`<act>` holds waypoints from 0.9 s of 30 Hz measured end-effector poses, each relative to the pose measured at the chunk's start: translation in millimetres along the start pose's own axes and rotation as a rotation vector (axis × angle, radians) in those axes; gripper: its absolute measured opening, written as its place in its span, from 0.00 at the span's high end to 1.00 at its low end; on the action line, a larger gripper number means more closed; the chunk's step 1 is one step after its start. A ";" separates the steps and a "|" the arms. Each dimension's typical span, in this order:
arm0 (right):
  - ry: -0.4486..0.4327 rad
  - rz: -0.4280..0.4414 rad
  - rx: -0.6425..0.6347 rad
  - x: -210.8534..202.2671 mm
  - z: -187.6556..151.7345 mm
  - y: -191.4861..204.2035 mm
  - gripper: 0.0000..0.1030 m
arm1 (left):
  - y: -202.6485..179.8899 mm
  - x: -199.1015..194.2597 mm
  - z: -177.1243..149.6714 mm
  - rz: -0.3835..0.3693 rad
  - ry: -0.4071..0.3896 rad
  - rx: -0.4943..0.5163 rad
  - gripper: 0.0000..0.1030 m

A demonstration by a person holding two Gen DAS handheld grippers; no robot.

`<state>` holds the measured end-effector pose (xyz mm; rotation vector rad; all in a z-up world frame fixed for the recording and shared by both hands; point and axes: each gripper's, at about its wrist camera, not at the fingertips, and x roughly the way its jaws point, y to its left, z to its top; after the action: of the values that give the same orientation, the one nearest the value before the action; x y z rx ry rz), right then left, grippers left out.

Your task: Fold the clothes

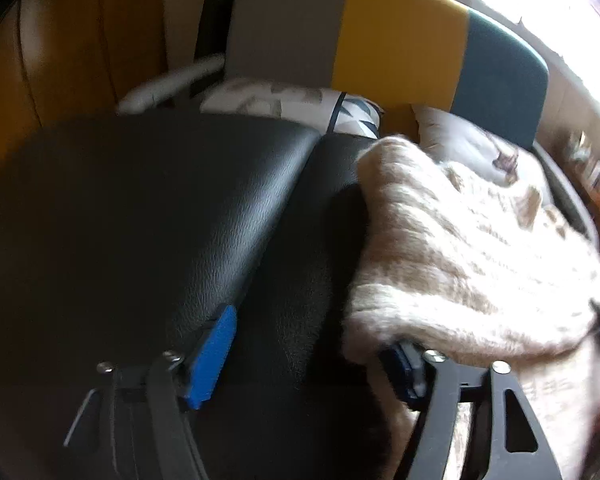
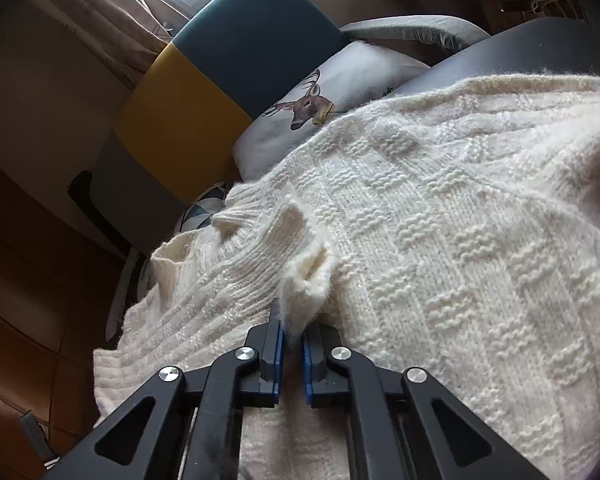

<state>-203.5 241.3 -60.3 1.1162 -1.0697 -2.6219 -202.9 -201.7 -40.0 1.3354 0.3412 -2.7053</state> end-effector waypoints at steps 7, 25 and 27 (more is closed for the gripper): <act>-0.002 0.003 0.004 1.3 1.1 0.1 0.96 | -6.4 -61.8 -28.8 -0.009 -0.117 0.069 0.26; -0.008 0.017 0.014 0.4 -0.1 -0.7 0.96 | -82.6 19.0 26.0 -0.129 -0.022 0.147 0.99; -0.009 0.016 0.012 0.2 -0.5 -1.0 0.96 | -80.6 17.7 28.6 -0.084 -0.064 0.153 0.99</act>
<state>-203.2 241.7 -61.3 1.0950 -1.0931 -2.6136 -251.2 -130.6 -24.8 1.2951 0.1928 -2.8884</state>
